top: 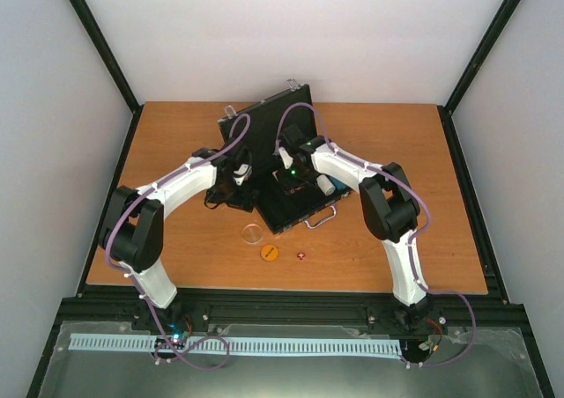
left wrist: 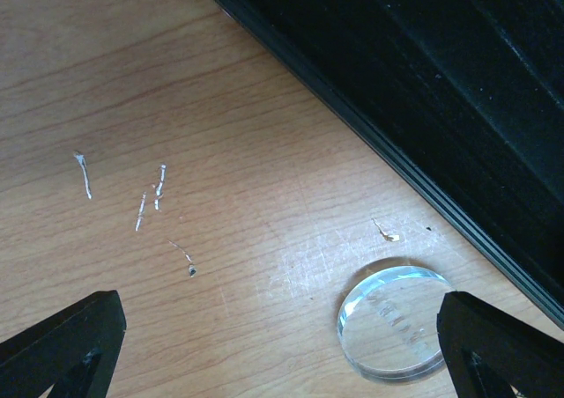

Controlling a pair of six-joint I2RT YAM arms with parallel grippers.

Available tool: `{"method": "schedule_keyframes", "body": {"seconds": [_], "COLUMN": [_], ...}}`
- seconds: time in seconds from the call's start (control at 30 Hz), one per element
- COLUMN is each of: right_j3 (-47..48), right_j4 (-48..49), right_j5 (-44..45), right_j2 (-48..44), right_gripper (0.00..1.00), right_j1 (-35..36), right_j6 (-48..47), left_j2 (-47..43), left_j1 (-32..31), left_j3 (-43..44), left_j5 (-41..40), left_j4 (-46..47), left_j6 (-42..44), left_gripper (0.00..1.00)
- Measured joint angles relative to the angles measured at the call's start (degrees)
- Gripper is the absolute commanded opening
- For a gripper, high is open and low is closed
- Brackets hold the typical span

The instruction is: Pack up texas hold em set

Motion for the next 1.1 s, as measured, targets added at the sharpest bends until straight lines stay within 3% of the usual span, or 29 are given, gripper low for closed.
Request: {"method": "schedule_keyframes", "body": {"seconds": [0.13,0.57,1.1], "right_j3": [1.9,1.6,-0.3], "right_j4": [-1.1,-3.9,-4.2], "right_j5": [1.9,12.1,15.7], "right_j2": [-0.2,-4.2,-3.4], "right_gripper": [0.58,0.57,0.58], "right_j1": [0.0,0.0,0.0], "right_j6": [-0.2,1.3,0.9], "left_j2": [0.0,0.0,0.0], "left_j1": [0.0,0.0,0.0], "left_j3": [0.0,0.0,0.0], "left_j5": [0.0,-0.2,-0.2], "left_j4": [0.0,0.0,0.0], "left_j6": [0.0,0.0,0.0], "left_gripper": [1.0,1.0,1.0]}}
